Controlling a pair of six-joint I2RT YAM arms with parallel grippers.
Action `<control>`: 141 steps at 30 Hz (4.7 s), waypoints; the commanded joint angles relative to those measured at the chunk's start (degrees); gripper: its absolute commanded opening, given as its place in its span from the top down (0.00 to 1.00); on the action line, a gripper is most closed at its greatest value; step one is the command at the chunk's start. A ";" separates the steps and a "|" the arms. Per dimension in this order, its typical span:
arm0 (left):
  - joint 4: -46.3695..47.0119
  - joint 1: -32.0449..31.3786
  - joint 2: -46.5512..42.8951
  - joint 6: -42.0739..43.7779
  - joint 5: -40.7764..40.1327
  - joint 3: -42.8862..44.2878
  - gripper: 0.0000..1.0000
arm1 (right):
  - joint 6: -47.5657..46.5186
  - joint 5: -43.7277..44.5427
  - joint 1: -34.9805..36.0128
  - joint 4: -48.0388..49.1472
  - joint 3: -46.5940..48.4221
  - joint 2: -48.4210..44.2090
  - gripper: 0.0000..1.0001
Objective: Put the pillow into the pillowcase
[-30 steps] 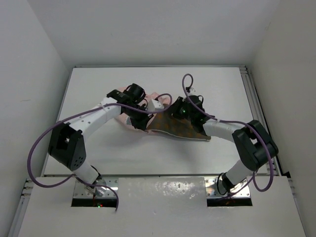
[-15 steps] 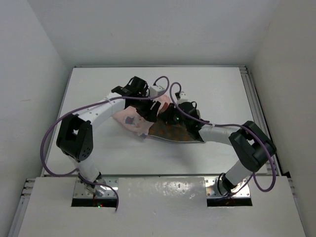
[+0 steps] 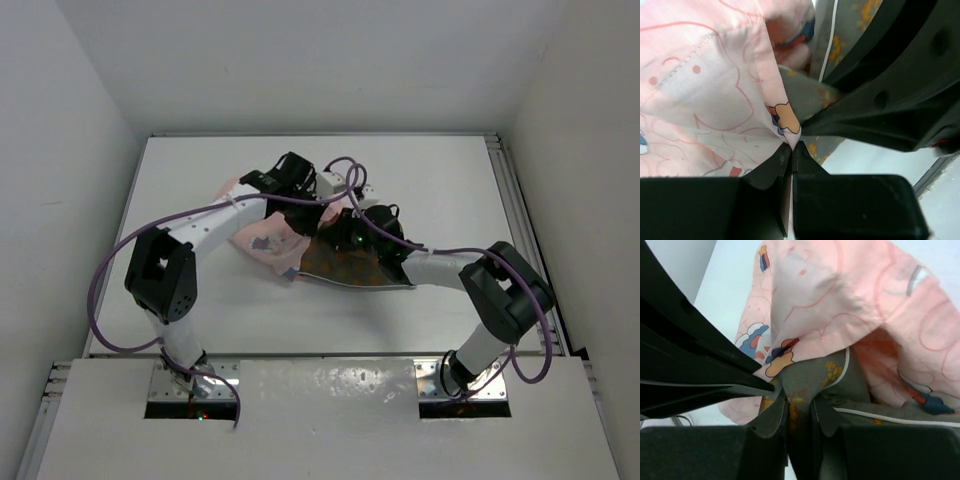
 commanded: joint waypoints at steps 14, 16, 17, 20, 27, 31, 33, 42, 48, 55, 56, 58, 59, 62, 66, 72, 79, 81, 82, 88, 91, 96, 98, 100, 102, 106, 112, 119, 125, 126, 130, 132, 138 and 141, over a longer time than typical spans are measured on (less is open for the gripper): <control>-2.51 -4.34 0.24 3.31 5.37 11.28 0.67 | 9.20 2.73 -3.47 20.03 2.49 4.98 0.84; -2.42 -3.20 -0.11 3.57 1.69 11.98 0.38 | 11.58 2.49 -7.15 9.37 3.88 4.99 0.45; -2.77 -2.76 -0.38 3.74 0.79 12.24 0.26 | 8.10 0.13 -8.22 5.55 4.76 4.64 0.33; -4.52 -0.13 -1.69 3.66 -3.33 12.95 0.11 | -8.10 0.36 -10.08 -11.94 7.66 1.06 0.08; -10.42 4.19 -10.47 2.51 -9.24 5.43 0.21 | -32.86 3.12 -10.96 -25.87 2.23 -10.47 0.01; -7.79 1.91 -16.98 2.08 -8.19 -7.77 0.93 | -36.41 -4.90 -9.47 -30.67 6.07 -9.08 0.78; -6.21 0.68 -16.90 1.03 -8.18 -13.75 0.89 | -33.96 -3.93 -8.41 -31.05 8.89 -6.00 0.71; 1.62 -0.21 -8.65 -6.18 -14.07 -11.66 0.24 | -27.89 -1.74 -7.01 -16.99 4.95 -1.88 0.01; 6.72 1.11 -3.20 -7.41 -19.86 -15.00 0.49 | -27.45 1.51 -4.55 -19.27 4.51 4.36 0.01; 1.55 0.76 -3.71 -4.36 -15.93 -9.39 1.00 | -23.49 -3.14 -3.75 -20.77 5.73 6.66 1.00; 0.67 0.24 -3.98 -3.47 -15.65 -6.85 1.00 | -22.96 -4.88 -3.75 -20.51 6.26 6.23 1.00; -3.02 -1.52 -4.16 -1.37 -15.13 -2.90 1.00 | -21.82 -6.65 -3.93 -20.24 7.05 5.52 1.00; -3.90 -2.13 -4.16 -0.74 -14.43 -1.83 1.00 | -20.51 -7.62 -4.19 -19.11 6.97 4.56 1.00; -8.20 -5.55 -3.98 3.03 -8.20 2.39 1.00 | -7.73 -9.20 -6.47 -6.83 3.12 2.10 1.00; -8.66 -7.94 -3.98 4.45 -3.01 2.67 1.00 | 9.18 -8.86 -9.64 18.81 -1.99 2.00 1.00; -7.43 -4.17 -4.77 3.22 -1.15 0.82 1.00 | 16.94 -5.44 -10.87 25.72 -4.19 -2.02 1.00; -6.46 1.28 -6.00 2.87 -3.35 -1.11 0.97 | 14.67 -1.74 -11.22 23.89 -10.61 -13.63 1.00; -6.37 1.20 -6.00 3.56 -1.78 -1.64 0.94 | 13.70 -1.47 -10.79 21.61 -10.70 -14.87 1.00; -6.29 0.94 -5.92 3.83 -0.89 -1.64 0.93 | 13.69 -0.78 -10.52 21.51 -10.87 -14.61 1.00; -6.37 -3.72 -3.55 5.59 6.75 1.87 0.92 | 17.38 -2.00 -7.36 28.54 -8.42 -4.70 1.00; -6.29 -3.90 -3.19 5.68 10.71 3.45 0.92 | 17.47 -0.86 -6.30 28.45 -7.19 -0.48 1.00; -5.15 -3.81 -2.75 5.07 14.93 3.28 0.92 | 18.44 -3.04 -6.04 31.97 -3.77 5.51 1.00; -4.09 -3.02 -2.49 3.06 17.03 3.46 0.92 | 17.65 -3.93 -5.60 31.97 -3.06 6.92 1.00; -4.00 -2.06 -2.31 2.08 16.87 3.19 0.92 | 17.39 -3.94 -5.60 31.88 -3.58 7.27 1.00; -4.53 -1.44 -2.49 2.08 13.81 3.11 0.85 | 16.07 -4.11 -5.77 31.27 -5.06 6.84 1.00; -1.99 -1.08 -2.66 -2.05 -9.28 2.49 0.57 | 14.31 -4.90 -5.86 27.22 -7.27 5.43 1.00; 3.29 -1.26 -0.47 -2.85 -23.98 2.14 0.43 | 13.60 -7.18 -4.81 26.35 -7.27 5.69 1.00; 6.72 -1.35 1.20 -2.23 -27.43 -2.16 0.42 | 12.72 -7.80 -4.46 25.46 -6.57 5.52 1.00; 7.43 -0.47 1.03 -4.25 -19.70 -4.55 0.85 | 11.50 -7.98 -4.02 24.41 -6.22 5.08 1.00; 6.47 -0.47 1.03 -4.69 -19.00 -3.76 0.94 | 10.88 -7.98 -4.02 23.89 -6.22 4.82 1.00; -0.30 -1.08 1.38 -5.49 -14.35 8.95 1.00 | 7.72 -7.98 -2.88 19.33 -5.34 3.06 1.00; -3.45 -2.84 1.90 -3.56 -13.90 13.02 1.00 | 6.49 -8.68 -2.52 18.26 -4.20 2.01 1.00; -5.23 -4.43 1.99 2.60 -11.26 15.67 1.00 | 1.66 -9.74 -0.95 12.74 -0.86 -4.39 1.00; -5.67 -4.51 1.91 2.87 -8.63 16.64 1.00 | -0.98 -7.63 0.20 11.41 -1.21 -8.09 1.00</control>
